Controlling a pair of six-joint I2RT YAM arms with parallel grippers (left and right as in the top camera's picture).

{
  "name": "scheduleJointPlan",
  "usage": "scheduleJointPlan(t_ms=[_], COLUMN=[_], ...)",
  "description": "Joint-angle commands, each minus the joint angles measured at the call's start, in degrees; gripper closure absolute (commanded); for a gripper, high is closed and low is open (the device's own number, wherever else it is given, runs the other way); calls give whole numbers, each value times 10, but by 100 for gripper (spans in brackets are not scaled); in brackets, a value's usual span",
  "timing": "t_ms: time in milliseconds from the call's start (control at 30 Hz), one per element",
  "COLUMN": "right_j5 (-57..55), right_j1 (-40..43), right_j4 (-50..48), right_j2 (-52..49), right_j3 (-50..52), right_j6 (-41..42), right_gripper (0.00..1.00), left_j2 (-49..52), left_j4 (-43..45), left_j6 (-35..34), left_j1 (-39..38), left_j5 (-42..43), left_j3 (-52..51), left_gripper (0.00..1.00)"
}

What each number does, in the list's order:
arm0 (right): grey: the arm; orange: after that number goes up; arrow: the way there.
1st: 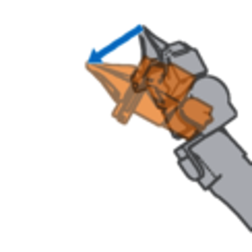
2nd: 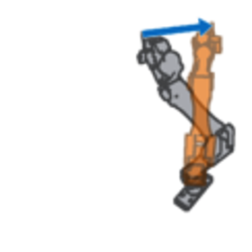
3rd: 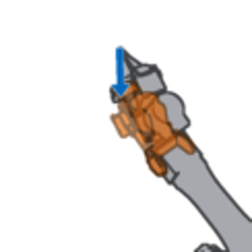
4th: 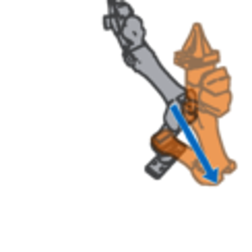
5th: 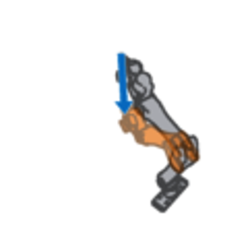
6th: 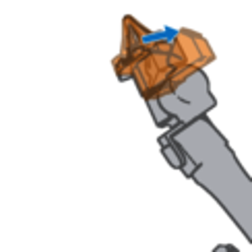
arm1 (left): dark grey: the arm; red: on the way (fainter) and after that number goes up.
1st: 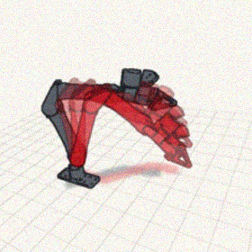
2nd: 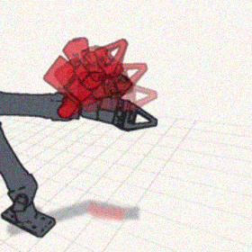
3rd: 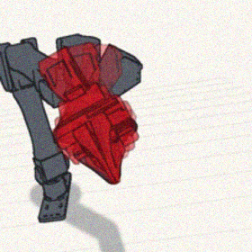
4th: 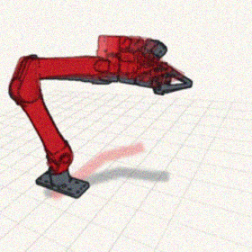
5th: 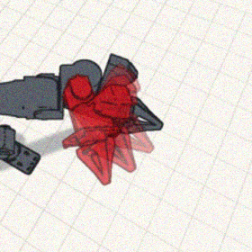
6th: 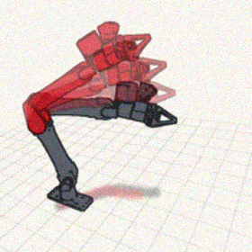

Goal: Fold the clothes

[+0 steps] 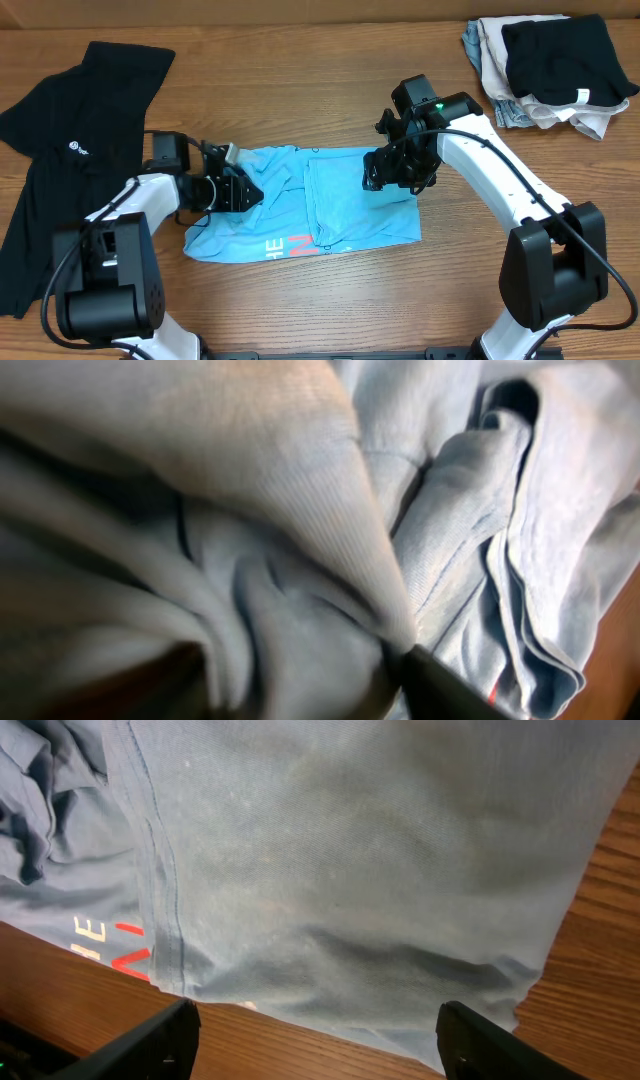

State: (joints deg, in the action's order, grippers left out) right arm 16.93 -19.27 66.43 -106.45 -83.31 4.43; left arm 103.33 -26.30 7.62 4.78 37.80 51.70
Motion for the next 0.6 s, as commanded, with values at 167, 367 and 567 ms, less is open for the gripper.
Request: scheduleJointPlan(t_ms=[167, 367, 567], right_j5=[12, 38, 59], right_j1=[-1, -1, -1], right_j4=[-4, -21, -51], right_j2=[4, 4, 1], right_j3=[-13, -13, -3], right_j6=[1, 1, 1], right_gripper=[39, 96, 96], left_j2=[13, 10, 10], left_j4=[-1, -66, -199], left_j6=[-36, -35, -20], left_j1=[-10, 19, 23], left_j5=[-73, -80, -127], left_j3=[-5, 56, 177], left_gripper=[96, 96, 96])
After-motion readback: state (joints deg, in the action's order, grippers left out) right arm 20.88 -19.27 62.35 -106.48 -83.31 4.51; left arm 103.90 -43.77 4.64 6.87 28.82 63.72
